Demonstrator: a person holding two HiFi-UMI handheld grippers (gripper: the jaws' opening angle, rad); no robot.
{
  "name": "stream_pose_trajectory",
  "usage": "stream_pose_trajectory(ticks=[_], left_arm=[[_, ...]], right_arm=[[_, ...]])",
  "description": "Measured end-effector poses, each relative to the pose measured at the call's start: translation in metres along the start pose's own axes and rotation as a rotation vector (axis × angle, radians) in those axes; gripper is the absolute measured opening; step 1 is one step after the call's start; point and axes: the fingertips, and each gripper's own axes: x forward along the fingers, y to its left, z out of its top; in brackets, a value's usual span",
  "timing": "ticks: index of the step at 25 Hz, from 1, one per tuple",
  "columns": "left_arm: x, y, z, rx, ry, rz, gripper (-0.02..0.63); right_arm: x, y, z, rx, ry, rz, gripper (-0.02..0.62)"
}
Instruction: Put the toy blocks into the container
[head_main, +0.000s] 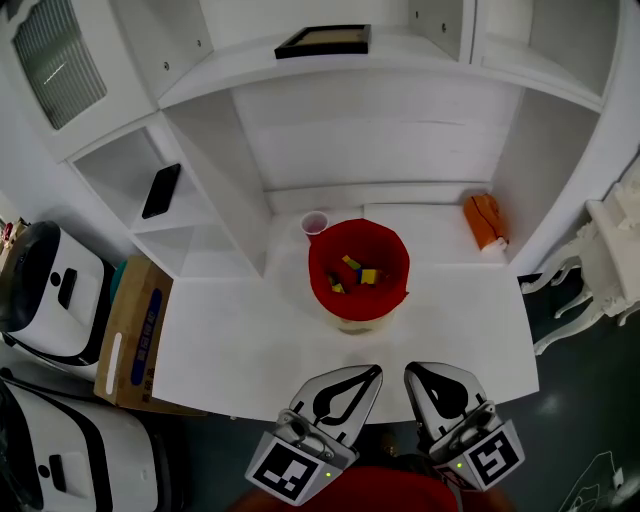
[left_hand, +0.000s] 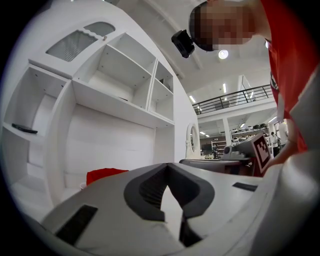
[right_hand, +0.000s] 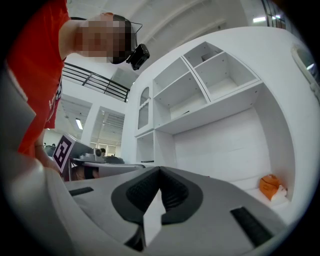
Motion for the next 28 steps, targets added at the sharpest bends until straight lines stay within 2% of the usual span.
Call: stream_pose_trajectory(ticks=[8,28], left_arm=[[0.0038,0.0006,-0.0016,0.004,0.002,0.003,0.009],[0.0006,-0.005,-0.0011,0.015,0.007,-0.001,0.009]], right_arm=[[-0.0017,-0.0028,-0.0055,-0.004,0.03,-0.009,-0.006],[-0.0072,0.0041,-0.0057,-0.015,0.058,0.031,-0.005]])
